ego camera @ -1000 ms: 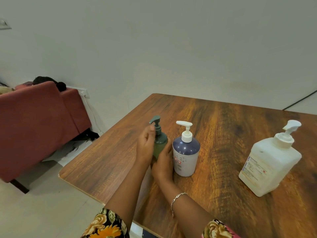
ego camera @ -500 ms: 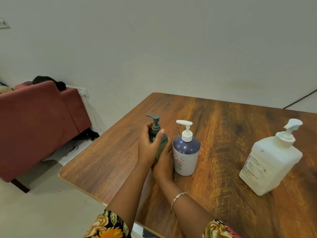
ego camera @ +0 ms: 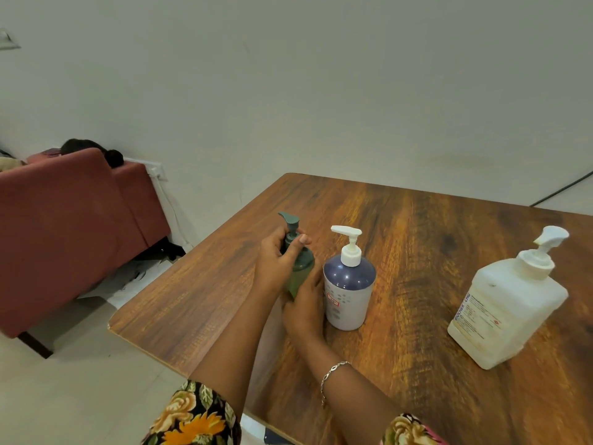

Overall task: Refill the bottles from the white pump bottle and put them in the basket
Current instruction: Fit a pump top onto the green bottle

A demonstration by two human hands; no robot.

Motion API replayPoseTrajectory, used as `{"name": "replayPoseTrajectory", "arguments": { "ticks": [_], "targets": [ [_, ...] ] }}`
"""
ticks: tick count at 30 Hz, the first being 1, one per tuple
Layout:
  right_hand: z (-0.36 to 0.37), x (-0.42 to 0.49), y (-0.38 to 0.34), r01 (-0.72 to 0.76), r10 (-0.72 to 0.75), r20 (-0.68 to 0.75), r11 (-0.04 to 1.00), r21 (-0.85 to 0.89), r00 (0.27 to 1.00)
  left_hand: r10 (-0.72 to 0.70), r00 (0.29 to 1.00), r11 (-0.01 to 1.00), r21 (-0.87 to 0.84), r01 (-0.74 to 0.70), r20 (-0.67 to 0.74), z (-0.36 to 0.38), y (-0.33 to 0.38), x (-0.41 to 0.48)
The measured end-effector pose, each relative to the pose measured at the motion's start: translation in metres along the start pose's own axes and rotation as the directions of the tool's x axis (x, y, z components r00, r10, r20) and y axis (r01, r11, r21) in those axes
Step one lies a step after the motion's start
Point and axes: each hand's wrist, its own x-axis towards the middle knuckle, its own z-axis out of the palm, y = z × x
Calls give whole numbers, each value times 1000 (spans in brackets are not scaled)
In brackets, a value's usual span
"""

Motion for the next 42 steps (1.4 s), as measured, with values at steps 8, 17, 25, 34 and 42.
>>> {"name": "replayPoseTrajectory", "arguments": {
  "ticks": [8,17,25,34,42],
  "targets": [
    [3,2,0,10,-10,-3,998,64,1000,-56,986,994,-81,69,157,-10,1,1],
    [-6,-1,-2,25,-27,12,996,83,1000,-22,998,1000,5,21,51,-7,-4,-5],
    [-4,-1,-2,35,-35,6,998,44,999,49,999,988,146,-49,-1,-7,-6,-6],
    [-9,-1,-2,34,-35,20,999,14,999,59,997,996,75,-56,-50,-6,-4,-4],
    [-7,-3,-3,29,-29,34,1000,6,999,-13,997,1000,-20,15,79,-8,-6,-9]
  ]
}}
